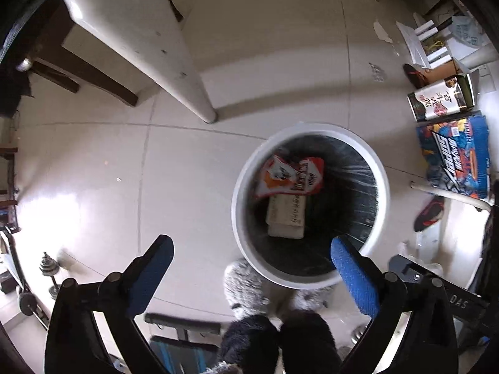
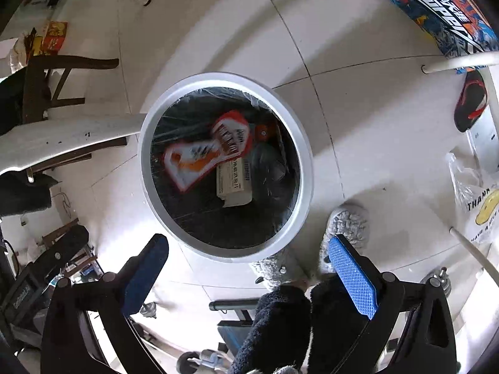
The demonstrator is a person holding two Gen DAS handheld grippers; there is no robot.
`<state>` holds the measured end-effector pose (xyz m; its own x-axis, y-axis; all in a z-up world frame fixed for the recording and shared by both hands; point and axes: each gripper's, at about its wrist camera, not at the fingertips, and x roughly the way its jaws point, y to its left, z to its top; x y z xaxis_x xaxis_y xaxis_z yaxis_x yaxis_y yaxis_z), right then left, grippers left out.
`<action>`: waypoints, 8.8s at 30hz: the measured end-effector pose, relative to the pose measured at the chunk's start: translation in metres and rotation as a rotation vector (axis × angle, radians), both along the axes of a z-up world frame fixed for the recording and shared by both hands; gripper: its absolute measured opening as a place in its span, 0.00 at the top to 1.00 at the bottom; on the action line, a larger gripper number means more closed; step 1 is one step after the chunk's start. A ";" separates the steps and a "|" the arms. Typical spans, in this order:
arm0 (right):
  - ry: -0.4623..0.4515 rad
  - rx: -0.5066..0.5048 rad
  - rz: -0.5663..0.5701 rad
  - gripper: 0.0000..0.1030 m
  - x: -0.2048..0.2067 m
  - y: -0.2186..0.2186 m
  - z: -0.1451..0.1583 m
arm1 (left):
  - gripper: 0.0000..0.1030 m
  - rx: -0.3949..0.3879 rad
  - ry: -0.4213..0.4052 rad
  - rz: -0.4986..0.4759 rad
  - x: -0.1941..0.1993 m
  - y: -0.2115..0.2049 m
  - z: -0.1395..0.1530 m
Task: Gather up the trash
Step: 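Carry wrapper and black lid over the trash bin and open both tools to drop them, then move both tools back over the table toward the medicine and toothpaste boxes, then grasp the striped medicine box with the left tool while the right tool grasps the toothpaste box, then carry both boxes over the trash bin and open both tools to drop them, then move both tools back over the table toward the rice bag and packet, then grasp the blue-green rice bag with the left tool while the right tool grasps the light blue packet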
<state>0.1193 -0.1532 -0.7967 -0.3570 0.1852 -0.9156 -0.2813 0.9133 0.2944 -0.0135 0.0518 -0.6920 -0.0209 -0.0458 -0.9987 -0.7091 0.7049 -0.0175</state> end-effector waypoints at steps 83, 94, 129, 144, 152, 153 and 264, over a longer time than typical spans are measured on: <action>-0.365 -0.210 0.138 0.39 0.605 0.108 0.422 | 0.01 0.025 0.004 0.266 0.462 0.122 0.319; -0.342 -0.206 0.017 0.43 0.567 0.123 0.399 | 0.05 -0.137 0.001 0.607 0.452 0.157 0.296; -0.448 -0.113 0.154 0.52 0.449 0.083 0.408 | 0.29 0.287 -0.076 -0.130 0.378 0.047 0.377; -0.649 0.023 0.084 0.52 0.253 0.059 0.539 | 0.29 0.384 -0.355 -0.272 0.237 -0.002 0.482; -0.667 0.063 -0.010 0.52 0.098 0.014 0.574 | 0.29 0.326 -0.378 -0.343 0.127 -0.040 0.491; -0.657 0.064 -0.012 0.52 0.084 0.010 0.574 | 0.29 0.310 -0.368 -0.344 0.118 -0.044 0.487; -0.427 0.047 -0.129 0.02 0.432 0.118 0.521 | 0.00 0.199 -0.200 0.050 0.352 0.132 0.435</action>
